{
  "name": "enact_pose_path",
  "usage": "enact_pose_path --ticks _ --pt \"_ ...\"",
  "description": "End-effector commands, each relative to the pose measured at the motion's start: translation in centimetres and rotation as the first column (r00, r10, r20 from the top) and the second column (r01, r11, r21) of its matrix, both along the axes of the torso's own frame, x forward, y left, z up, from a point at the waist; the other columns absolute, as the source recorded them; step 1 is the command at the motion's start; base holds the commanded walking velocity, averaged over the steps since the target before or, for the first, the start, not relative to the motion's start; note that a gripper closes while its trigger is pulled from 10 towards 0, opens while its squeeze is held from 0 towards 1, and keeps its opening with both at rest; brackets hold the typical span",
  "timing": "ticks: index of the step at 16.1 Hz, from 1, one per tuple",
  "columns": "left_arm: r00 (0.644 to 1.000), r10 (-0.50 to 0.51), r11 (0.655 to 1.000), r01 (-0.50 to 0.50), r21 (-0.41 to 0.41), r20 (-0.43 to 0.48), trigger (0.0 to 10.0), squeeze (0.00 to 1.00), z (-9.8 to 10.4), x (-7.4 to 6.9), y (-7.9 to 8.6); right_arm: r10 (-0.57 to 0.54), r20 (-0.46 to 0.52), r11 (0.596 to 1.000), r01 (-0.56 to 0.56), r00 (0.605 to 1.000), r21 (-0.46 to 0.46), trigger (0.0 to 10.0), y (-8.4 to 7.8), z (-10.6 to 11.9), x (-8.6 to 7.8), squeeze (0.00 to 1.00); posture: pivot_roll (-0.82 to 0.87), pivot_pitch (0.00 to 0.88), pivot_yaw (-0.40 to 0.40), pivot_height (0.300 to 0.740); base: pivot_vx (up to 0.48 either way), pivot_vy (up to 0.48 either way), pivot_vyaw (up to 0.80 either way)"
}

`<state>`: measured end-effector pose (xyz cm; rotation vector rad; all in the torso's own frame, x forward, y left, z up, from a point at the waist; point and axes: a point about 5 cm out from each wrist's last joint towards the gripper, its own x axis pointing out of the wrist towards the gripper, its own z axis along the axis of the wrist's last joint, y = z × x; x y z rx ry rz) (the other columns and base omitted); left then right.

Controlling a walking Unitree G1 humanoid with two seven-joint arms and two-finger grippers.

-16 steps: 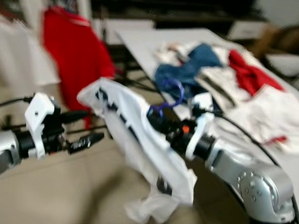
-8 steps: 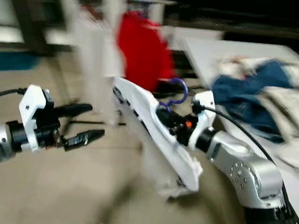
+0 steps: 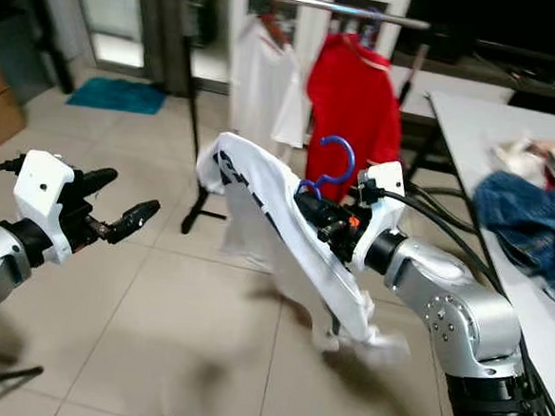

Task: Hang hanger

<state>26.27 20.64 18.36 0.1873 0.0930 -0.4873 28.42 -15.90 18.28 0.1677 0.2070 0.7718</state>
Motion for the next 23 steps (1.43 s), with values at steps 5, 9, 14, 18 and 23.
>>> enact_pose_path --ticks 5,9,14,18,23 --pt "0.983 -0.185 0.982 0.185 0.045 -0.015 10.0 1.00 1.2 0.4 0.7 0.108 0.049 0.994 -0.107 0.993 -0.020 10.0 -0.9 2.2 -0.4 0.00 0.06 0.000 -0.055 0.740 0.000 0.000 0.00" --pt "0.980 -0.117 0.993 0.121 0.016 -0.160 10.0 0.00 -2.7 2.3 -0.1 0.170 0.049 0.984 -0.172 0.984 0.042 10.0 -0.3 3.5 -0.4 0.00 0.06 0.000 -0.048 0.740 0.000 0.000 0.00" --pt "0.984 -0.114 0.989 0.100 -0.108 -0.139 10.0 0.00 -4.7 4.5 -2.4 0.245 0.074 0.959 -0.253 0.967 0.129 10.0 0.4 5.3 -1.1 0.00 0.05 0.000 -0.045 0.740 0.000 0.000 0.00" --pt "0.992 -0.037 0.999 0.035 -0.020 -0.122 10.0 0.00 -5.6 6.1 -1.6 0.259 0.087 0.946 -0.270 0.962 0.178 10.0 0.2 6.2 -1.5 0.00 0.04 0.000 -0.027 0.740 0.000 0.000 0.00" --pt "0.988 -0.087 0.996 0.084 -0.031 -0.127 2.1 0.00 -6.8 6.1 -1.6 0.258 0.103 0.935 -0.275 0.961 0.225 10.0 0.2 6.9 -1.7 0.00 0.04 0.000 -0.030 0.740 0.000 0.000 0.00"
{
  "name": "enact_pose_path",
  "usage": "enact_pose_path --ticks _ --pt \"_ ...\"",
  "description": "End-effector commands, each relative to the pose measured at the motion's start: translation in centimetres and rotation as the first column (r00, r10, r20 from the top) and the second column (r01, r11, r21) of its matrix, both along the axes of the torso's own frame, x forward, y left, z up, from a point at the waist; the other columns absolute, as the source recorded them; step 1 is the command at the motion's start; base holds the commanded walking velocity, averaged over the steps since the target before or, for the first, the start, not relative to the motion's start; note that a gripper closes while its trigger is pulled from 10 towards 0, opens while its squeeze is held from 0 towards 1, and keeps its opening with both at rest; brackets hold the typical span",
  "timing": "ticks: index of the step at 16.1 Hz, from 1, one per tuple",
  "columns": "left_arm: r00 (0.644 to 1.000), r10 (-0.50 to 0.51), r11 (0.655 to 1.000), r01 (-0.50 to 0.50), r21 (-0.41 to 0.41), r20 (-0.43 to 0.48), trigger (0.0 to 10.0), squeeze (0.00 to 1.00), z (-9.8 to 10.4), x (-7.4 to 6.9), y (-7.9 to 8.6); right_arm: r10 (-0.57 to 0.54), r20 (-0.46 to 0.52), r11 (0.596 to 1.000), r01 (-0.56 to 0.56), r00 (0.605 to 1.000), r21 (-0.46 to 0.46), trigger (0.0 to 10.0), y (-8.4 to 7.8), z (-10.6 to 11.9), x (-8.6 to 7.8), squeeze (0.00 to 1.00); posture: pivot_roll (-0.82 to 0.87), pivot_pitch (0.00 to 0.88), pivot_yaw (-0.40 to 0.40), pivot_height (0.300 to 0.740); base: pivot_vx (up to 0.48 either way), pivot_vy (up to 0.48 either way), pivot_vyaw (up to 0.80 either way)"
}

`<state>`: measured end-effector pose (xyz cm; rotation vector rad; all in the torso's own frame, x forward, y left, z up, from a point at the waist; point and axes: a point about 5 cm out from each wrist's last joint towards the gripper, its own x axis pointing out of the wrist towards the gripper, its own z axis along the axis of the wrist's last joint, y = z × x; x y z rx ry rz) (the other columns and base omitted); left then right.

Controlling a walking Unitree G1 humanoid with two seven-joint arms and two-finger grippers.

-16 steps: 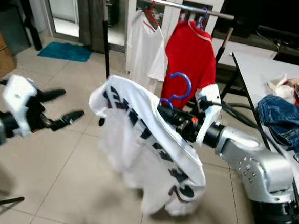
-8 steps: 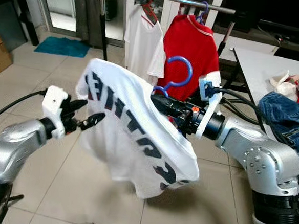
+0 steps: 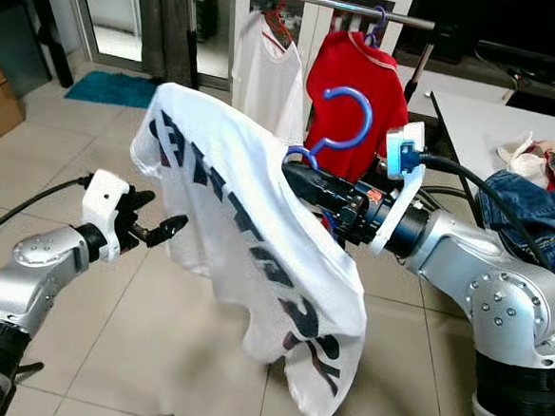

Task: Hang hanger

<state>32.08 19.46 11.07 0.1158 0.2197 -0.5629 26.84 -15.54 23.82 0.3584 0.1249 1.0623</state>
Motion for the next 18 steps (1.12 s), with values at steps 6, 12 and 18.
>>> enact_pose_path --ticks 6,12,18 --pt "0.999 -0.001 0.999 0.000 0.040 0.034 0.0 0.00 0.4 1.8 0.1 0.013 0.056 0.999 -0.015 0.998 0.044 10.0 -0.3 1.9 -0.4 0.00 0.03 0.000 -0.027 0.740 0.000 0.000 0.00" --pt "0.998 -0.049 0.999 0.048 0.023 0.034 0.0 0.00 0.0 2.1 -0.4 -0.002 0.038 0.999 0.000 0.999 0.044 10.0 -0.7 1.6 -0.6 0.00 0.02 0.000 -0.020 0.740 0.000 0.000 0.00" --pt "0.998 -0.058 0.998 0.058 0.012 0.025 0.0 0.00 -0.5 2.1 -0.3 -0.004 0.030 0.999 0.003 1.000 0.048 10.0 -0.8 1.5 -0.5 0.00 0.02 0.000 -0.021 0.740 0.000 0.000 0.00"
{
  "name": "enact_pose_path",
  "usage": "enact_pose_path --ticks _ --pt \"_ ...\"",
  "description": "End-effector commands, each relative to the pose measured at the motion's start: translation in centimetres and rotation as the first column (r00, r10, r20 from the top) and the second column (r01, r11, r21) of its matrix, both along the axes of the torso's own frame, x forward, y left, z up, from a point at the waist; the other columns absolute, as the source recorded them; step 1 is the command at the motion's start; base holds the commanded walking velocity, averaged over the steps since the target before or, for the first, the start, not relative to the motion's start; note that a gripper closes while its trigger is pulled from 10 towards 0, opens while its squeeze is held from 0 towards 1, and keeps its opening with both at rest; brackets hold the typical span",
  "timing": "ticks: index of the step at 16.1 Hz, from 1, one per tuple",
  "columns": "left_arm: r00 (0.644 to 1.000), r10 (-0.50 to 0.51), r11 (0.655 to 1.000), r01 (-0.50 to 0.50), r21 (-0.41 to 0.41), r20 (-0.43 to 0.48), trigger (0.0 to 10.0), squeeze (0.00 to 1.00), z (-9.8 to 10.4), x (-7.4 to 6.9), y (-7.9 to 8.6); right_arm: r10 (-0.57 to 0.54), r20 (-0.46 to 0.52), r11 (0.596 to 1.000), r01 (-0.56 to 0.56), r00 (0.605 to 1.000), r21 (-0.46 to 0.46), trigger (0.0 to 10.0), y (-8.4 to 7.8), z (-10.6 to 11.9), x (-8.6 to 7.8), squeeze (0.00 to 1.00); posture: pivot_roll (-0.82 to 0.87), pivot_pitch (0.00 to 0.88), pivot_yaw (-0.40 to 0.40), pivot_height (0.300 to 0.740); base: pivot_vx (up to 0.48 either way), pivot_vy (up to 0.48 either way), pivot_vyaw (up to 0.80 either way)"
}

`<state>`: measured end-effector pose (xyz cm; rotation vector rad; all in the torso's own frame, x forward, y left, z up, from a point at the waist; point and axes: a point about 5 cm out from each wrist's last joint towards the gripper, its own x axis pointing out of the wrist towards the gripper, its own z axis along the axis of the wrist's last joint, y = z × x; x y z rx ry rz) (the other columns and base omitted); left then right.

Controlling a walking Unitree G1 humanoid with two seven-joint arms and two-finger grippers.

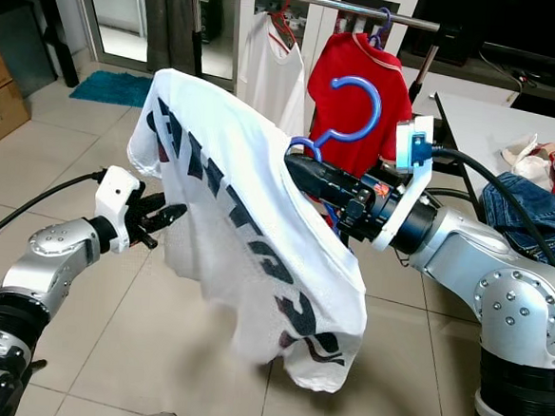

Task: Hang hanger

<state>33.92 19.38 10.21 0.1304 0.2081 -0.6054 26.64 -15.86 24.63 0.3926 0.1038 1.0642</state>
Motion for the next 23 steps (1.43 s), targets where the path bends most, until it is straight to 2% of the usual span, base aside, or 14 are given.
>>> enact_pose_path --ticks 1,9,13,14,15,17,20,23 --pt "1.000 -0.015 1.000 0.015 0.004 0.014 0.0 0.00 0.3 0.2 -0.2 -0.004 0.029 1.000 0.004 1.000 0.009 10.0 -0.5 0.6 -0.3 0.00 0.02 0.000 -0.021 0.740 0.000 0.000 0.00" --pt "1.000 -0.008 1.000 0.009 -0.021 0.022 0.0 0.00 -0.1 0.0 -0.1 -0.025 0.030 1.000 0.025 0.999 0.012 10.0 -0.3 0.6 -0.2 0.00 0.02 0.000 -0.014 0.740 0.000 0.000 0.00" --pt "0.999 -0.006 0.999 0.008 -0.047 0.046 0.0 0.00 -0.5 -0.9 -0.3 -0.182 0.014 0.983 0.182 0.983 -0.016 10.0 -0.8 0.3 1.3 0.00 0.02 0.000 -0.003 0.740 0.000 0.000 0.00" --pt "0.999 0.015 0.999 -0.013 -0.050 0.041 0.0 0.00 -1.4 -1.8 -0.2 -0.288 -0.002 0.958 0.288 0.958 -0.006 10.0 -1.4 0.3 2.4 0.00 0.03 0.000 -0.004 0.740 0.000 0.000 0.00" --pt "0.999 0.025 0.998 -0.023 -0.050 0.035 0.0 0.00 -1.7 -2.0 -0.1 -0.312 -0.005 0.950 0.312 0.950 -0.004 10.0 -1.6 0.3 2.7 0.00 0.03 0.000 -0.004 0.740 0.000 0.000 0.00" --pt "0.997 0.075 0.997 -0.075 -0.030 0.011 0.0 0.00 -2.9 -3.1 0.7 -0.414 -0.025 0.910 0.414 0.910 -0.007 10.0 -2.4 0.3 3.8 0.00 0.03 0.000 -0.004 0.740 0.000 0.000 0.00" --pt "0.991 0.131 0.991 -0.131 0.004 -0.007 0.0 0.00 -3.7 -3.7 1.6 -0.436 -0.024 0.900 0.436 0.900 0.000 10.0 -2.4 0.6 4.2 0.00 0.03 0.000 -0.018 0.740 0.000 0.000 0.00" --pt "0.985 0.171 0.985 -0.171 0.025 0.003 0.0 0.00 -3.5 -3.7 2.2 -0.428 -0.022 0.904 0.428 0.904 -0.006 10.0 -2.1 0.7 4.3 0.00 0.03 0.000 -0.021 0.740 0.000 0.000 0.00"
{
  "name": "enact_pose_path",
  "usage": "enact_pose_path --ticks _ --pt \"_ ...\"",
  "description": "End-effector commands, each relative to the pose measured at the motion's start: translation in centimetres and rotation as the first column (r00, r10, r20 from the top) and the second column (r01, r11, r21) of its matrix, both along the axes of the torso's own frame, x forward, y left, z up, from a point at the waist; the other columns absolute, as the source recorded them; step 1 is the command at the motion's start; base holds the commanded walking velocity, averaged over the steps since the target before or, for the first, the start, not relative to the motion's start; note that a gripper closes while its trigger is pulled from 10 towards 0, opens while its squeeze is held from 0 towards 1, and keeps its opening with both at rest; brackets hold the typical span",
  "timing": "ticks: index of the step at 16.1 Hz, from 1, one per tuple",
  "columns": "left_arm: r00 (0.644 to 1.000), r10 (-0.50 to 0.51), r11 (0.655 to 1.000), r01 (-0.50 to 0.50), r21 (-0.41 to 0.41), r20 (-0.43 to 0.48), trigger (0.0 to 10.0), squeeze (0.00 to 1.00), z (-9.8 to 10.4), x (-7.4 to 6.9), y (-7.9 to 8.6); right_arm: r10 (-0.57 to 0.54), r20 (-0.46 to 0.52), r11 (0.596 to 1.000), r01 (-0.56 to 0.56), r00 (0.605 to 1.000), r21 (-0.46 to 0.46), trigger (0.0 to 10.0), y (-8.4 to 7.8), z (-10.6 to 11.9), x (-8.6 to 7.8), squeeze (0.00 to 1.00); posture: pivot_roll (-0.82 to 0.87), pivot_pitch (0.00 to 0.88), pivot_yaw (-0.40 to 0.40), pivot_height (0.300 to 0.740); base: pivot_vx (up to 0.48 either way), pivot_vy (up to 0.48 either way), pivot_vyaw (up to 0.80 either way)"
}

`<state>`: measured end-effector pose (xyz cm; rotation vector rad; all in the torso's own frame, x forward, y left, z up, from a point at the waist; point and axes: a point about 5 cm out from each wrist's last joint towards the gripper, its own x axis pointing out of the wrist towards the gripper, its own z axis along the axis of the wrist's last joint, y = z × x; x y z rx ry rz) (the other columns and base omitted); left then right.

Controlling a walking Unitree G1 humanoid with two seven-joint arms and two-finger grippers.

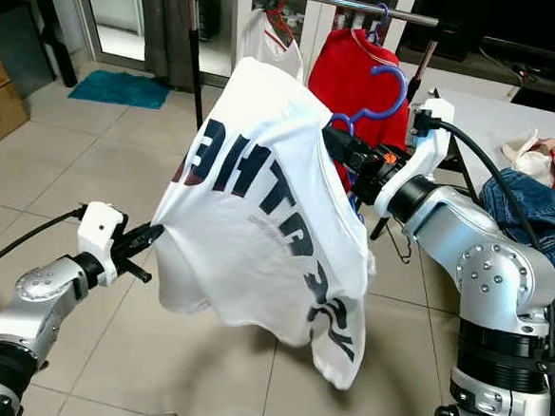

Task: Hang hanger

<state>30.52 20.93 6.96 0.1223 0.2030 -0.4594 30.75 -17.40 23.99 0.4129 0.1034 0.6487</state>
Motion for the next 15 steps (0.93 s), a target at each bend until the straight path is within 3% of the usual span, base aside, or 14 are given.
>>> enact_pose_path --ticks 1,2,3,4,5,9,12,14,15 --pt "0.999 0.033 0.999 -0.032 0.033 -0.019 0.0 0.00 -0.3 -0.2 0.7 -0.039 0.061 0.999 0.038 0.997 0.009 10.0 -0.5 1.3 0.2 0.00 0.03 0.000 -0.020 0.740 0.000 0.000 0.00" --pt "0.999 0.040 0.998 -0.039 0.051 -0.024 0.0 0.00 -0.4 -0.2 0.8 -0.036 0.062 0.999 0.036 0.997 0.006 10.0 -0.5 1.4 0.2 0.00 0.03 0.000 -0.020 0.740 0.000 0.000 0.00" --pt "0.996 0.085 0.993 -0.082 0.085 -0.034 8.9 0.00 -0.4 0.0 1.3 -0.011 0.070 1.000 0.012 0.997 -0.017 10.0 -0.2 1.4 0.1 0.00 0.03 0.000 -0.020 0.740 0.000 0.000 0.00" --pt "0.996 0.081 0.995 -0.079 0.065 -0.033 10.0 0.00 -0.2 0.1 1.3 0.009 0.074 0.999 -0.006 0.997 -0.038 10.0 0.0 1.3 -0.1 0.00 0.03 0.000 -0.017 0.740 0.000 0.000 0.00" --pt "0.999 0.038 0.998 -0.038 0.044 -0.018 10.0 1.00 0.3 0.0 1.2 0.016 0.076 0.997 -0.010 0.997 -0.074 10.0 0.2 1.1 -0.1 0.00 0.04 0.000 -0.015 0.740 0.000 0.000 0.00" --pt "0.995 -0.085 0.995 0.087 0.043 -0.046 10.0 1.00 0.5 -1.3 0.8 -0.003 0.095 0.986 0.019 0.995 -0.164 10.0 0.2 0.7 0.3 0.00 0.04 0.000 -0.013 0.740 0.000 0.000 0.00" --pt "0.993 -0.107 0.991 0.111 0.074 -0.048 10.0 1.00 0.6 -2.2 1.4 0.011 0.087 0.964 0.013 0.996 -0.265 10.0 0.4 0.0 0.5 0.00 0.05 0.000 -0.020 0.740 0.000 0.000 0.00" --pt "0.987 -0.154 0.988 0.153 0.018 0.051 10.0 1.00 3.9 -1.5 0.5 0.082 0.049 0.917 -0.057 0.995 -0.395 10.0 1.2 -1.3 0.1 0.00 0.05 0.000 -0.027 0.740 0.000 0.000 0.00" --pt "0.970 -0.221 0.975 0.223 -0.007 0.104 10.0 1.00 6.1 -1.2 -0.3 0.114 0.037 0.899 -0.088 0.993 -0.428 10.0 1.5 -1.7 -0.1 0.00 0.05 0.000 -0.029 0.740 0.000 0.000 0.00"
